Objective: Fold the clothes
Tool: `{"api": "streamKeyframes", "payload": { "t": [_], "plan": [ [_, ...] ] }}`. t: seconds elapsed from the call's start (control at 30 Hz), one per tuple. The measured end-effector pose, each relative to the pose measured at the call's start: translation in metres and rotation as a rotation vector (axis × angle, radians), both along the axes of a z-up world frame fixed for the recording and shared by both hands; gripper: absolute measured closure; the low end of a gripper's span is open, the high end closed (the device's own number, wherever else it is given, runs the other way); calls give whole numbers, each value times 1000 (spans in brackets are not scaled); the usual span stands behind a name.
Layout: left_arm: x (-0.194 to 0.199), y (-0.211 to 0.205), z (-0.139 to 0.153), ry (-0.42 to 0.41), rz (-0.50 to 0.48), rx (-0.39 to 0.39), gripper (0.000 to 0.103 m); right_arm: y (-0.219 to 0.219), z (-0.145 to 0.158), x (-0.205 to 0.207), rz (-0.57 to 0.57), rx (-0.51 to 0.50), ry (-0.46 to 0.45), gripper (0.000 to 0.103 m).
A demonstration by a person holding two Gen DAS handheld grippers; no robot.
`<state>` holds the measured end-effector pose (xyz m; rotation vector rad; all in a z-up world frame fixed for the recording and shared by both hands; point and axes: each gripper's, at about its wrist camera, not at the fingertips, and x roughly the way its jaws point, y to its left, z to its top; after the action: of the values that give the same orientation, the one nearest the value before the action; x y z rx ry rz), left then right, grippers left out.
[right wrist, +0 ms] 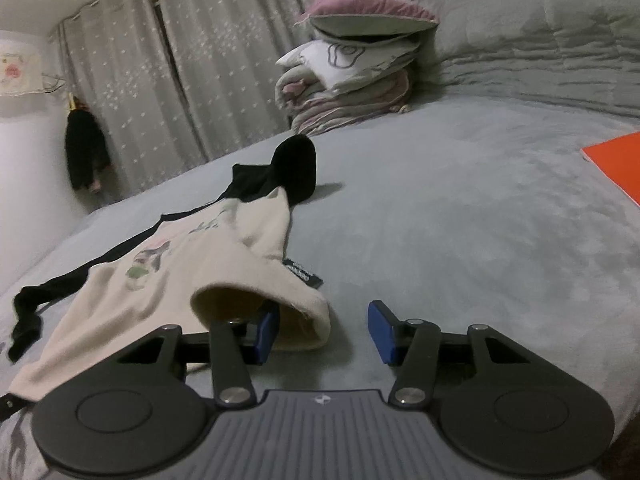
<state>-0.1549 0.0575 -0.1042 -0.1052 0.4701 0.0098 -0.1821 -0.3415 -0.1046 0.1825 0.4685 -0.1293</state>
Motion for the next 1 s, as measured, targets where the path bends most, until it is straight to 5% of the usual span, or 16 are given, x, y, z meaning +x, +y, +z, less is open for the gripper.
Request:
{"api": "streamKeyframes", "payload": {
  "t": [0.07,0.13,0.23,0.5,0.7,1.0],
  "plan": [
    [1,-7,-2,-11,-2,55,59,4,-2,5,-8,-33,-3,59],
    [2,-13,-3,-23,-4,111,81,8,-3,9,-16,-67,-7,81],
    [0,-21,-1,-25,-20,212,94,13,-3,13,-16,-132,-1,95],
    [-31,-20,23,-107,26,373,95,8,23,-10,-66,-251,-18,96],
    [-55,-12,50,-122,27,396,95,11,37,-29,-54,-359,-28,97],
    [-61,-19,27,47,-77,481,95,5,19,-27,-4,-414,112,97]
  ]
}}
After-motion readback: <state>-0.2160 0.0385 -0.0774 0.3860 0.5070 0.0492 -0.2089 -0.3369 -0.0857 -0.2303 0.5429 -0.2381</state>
